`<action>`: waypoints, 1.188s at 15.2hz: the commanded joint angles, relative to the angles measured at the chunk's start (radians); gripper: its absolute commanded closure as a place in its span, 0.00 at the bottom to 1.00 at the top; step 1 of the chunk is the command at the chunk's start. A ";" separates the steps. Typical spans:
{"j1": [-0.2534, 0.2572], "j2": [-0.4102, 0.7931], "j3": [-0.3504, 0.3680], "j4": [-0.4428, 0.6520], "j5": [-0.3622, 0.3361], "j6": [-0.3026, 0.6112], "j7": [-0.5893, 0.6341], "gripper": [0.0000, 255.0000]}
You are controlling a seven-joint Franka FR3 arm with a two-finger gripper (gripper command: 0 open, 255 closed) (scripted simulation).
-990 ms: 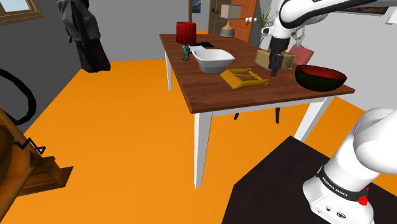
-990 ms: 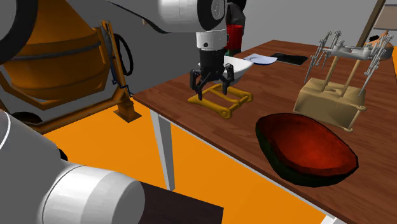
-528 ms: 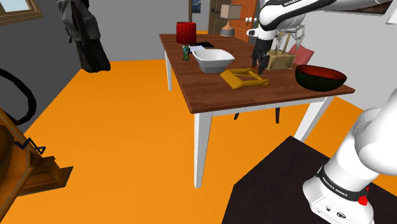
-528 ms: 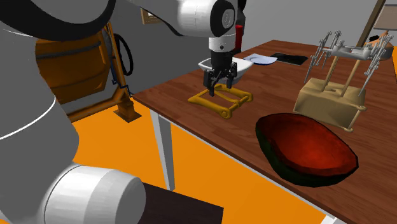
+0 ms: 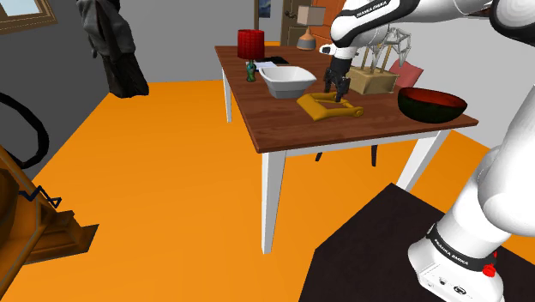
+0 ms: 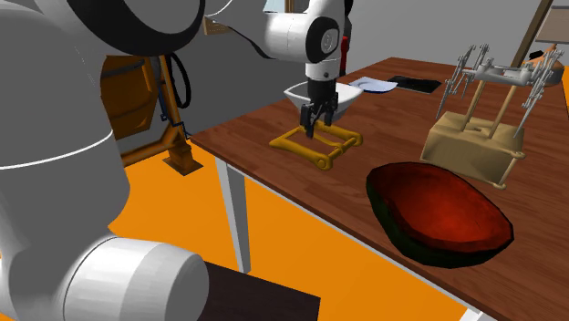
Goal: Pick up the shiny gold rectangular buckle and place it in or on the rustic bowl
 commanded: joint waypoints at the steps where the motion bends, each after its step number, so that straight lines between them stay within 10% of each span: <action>1: 0.000 0.005 0.001 -0.024 0.004 0.029 -0.004 0.00; 11: -0.001 0.018 0.002 -0.043 0.012 0.060 -0.009 0.00; 12: -0.001 0.018 0.002 -0.043 0.012 0.060 -0.009 1.00; 18: -0.001 0.018 0.002 -0.043 0.012 0.060 -0.009 1.00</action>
